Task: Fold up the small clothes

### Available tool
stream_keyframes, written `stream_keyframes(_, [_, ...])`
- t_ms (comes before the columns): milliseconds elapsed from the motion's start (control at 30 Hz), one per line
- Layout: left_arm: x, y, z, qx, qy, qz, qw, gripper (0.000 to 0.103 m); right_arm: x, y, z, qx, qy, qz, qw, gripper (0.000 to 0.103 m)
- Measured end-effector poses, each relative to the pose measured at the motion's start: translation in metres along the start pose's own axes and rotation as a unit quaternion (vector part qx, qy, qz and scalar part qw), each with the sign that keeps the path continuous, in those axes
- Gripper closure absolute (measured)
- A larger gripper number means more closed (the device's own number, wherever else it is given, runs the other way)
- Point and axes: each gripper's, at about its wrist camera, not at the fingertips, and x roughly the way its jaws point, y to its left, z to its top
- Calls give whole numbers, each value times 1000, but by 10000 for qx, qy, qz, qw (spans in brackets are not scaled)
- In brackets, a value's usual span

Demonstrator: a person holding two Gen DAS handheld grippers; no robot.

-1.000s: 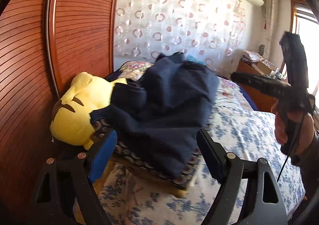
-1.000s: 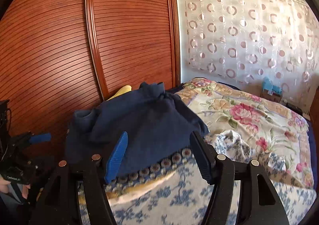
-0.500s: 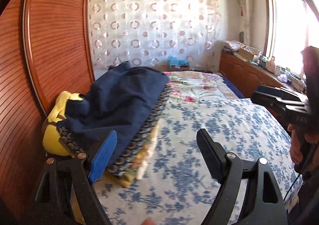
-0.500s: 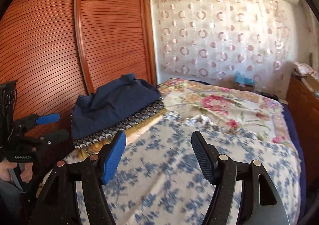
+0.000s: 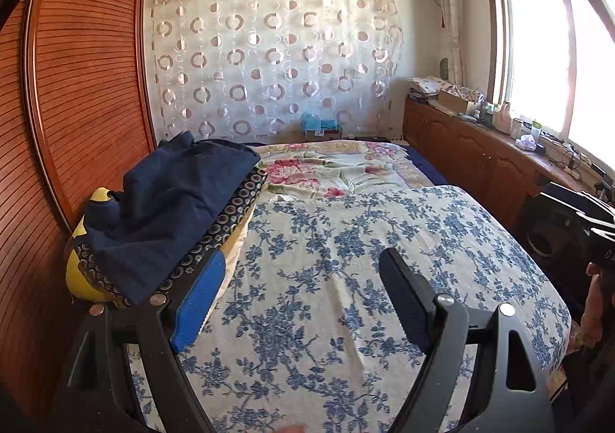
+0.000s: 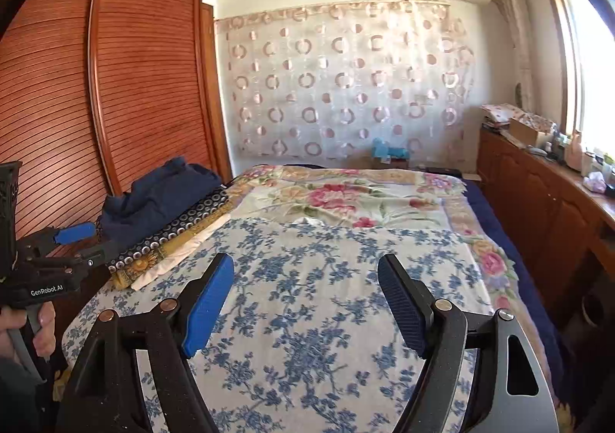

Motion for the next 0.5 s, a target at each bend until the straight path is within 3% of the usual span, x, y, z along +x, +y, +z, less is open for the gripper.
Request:
stream_keyframes(200, [-5, -13, 3, -12, -120, -58, 9999, 20, -21, -1, -2, 36, -126, -169, 9998, 24])
stream_keyframes(500, [-10, -11, 5, -136, -201, -13, 9997, 20, -14, 11, -9, 74, -176, -258, 9995, 24])
